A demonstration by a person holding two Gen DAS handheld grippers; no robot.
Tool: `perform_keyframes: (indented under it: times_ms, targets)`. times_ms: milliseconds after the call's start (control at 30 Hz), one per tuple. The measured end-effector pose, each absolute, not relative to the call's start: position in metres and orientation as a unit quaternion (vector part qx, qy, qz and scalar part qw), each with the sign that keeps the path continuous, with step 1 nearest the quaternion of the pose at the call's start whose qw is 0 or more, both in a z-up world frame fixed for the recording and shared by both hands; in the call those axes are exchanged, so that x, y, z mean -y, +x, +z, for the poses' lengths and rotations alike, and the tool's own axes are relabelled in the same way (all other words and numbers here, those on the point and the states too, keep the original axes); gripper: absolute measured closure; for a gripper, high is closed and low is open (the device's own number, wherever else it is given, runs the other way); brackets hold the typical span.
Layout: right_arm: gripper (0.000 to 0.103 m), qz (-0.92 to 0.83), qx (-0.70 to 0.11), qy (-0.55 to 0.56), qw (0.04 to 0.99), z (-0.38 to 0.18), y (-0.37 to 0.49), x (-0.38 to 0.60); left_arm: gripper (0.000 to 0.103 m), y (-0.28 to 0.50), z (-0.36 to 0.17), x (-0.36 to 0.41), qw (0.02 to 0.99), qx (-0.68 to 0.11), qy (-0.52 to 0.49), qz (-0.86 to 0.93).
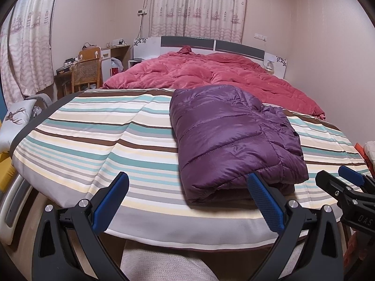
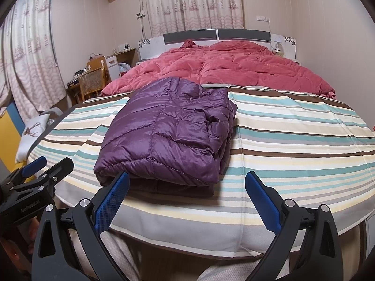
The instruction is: Fold large clothes
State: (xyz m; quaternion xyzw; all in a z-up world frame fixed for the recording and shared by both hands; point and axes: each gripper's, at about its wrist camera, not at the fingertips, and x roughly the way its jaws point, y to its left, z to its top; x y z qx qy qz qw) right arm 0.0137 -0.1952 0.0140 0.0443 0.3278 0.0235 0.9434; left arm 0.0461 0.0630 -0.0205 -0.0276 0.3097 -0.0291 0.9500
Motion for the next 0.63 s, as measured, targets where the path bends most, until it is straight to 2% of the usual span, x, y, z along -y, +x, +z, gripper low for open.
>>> perform_keyframes:
  times_ms: [633]
  targets:
    - [0.005, 0.025, -0.33, 0.046, 0.942, 0.0138, 0.0124, 0.1941, 0.002, 0.0484, -0.0229, -0.0645, 0.946, -0.321, -0.032, -0.03]
